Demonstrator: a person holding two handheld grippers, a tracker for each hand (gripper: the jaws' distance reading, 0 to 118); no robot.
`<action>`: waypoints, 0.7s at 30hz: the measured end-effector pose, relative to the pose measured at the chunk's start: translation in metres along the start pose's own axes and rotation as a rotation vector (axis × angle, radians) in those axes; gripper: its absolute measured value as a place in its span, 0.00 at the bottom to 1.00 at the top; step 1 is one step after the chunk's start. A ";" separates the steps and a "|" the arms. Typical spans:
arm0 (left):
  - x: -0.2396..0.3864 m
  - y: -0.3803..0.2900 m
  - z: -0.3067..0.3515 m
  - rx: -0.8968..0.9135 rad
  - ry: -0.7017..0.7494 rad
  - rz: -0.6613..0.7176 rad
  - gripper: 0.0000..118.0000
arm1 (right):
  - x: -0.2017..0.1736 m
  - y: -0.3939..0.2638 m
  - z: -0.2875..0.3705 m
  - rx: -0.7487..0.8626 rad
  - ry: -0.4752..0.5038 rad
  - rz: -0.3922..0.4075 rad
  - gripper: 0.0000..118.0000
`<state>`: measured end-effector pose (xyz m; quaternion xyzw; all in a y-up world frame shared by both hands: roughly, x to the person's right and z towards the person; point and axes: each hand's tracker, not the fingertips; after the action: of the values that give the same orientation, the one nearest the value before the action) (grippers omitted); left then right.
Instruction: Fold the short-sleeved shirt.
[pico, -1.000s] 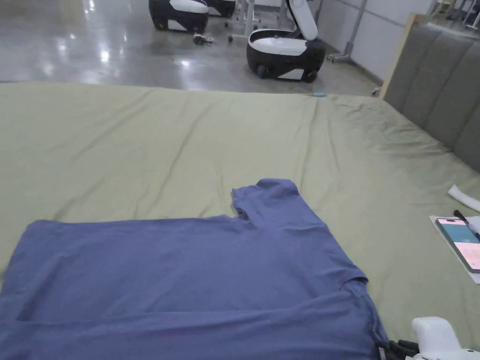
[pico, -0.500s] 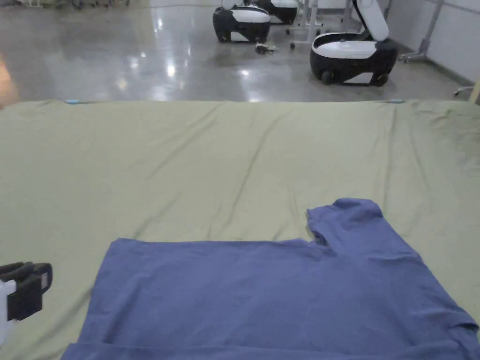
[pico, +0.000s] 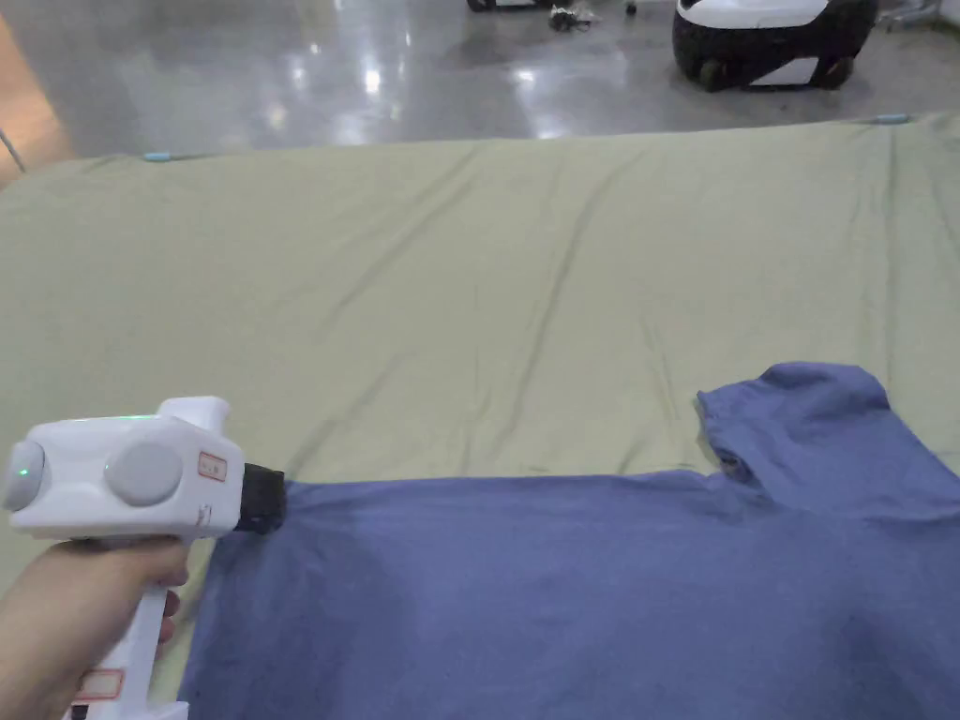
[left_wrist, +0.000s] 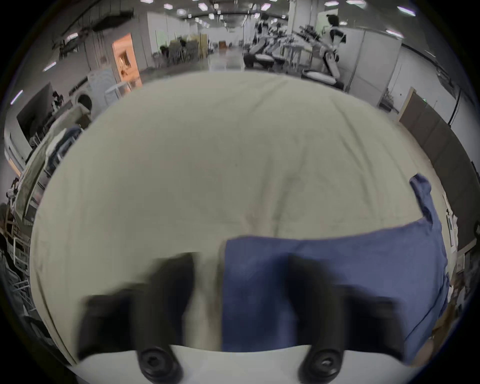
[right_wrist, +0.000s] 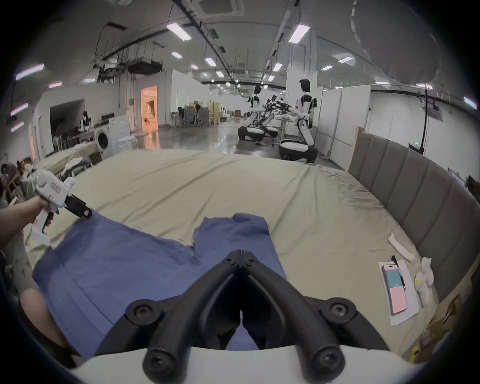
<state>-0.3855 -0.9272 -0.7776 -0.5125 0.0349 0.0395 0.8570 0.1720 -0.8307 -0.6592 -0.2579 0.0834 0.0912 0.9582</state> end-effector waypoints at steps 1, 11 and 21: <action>0.007 -0.007 -0.002 -0.002 -0.016 -0.040 0.08 | 0.004 0.000 -0.004 -0.011 -0.004 0.001 0.00; 0.024 -0.035 0.079 0.260 -0.018 -0.142 0.02 | 0.052 -0.006 -0.102 -0.261 -0.017 -0.080 0.31; 0.013 -0.033 0.081 0.207 -0.034 -0.121 0.02 | 0.080 -0.028 -0.212 -0.530 0.053 -0.098 0.09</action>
<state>-0.3675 -0.8714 -0.7117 -0.4217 -0.0070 -0.0073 0.9067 0.2314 -0.9523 -0.8434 -0.5059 0.0688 0.0564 0.8580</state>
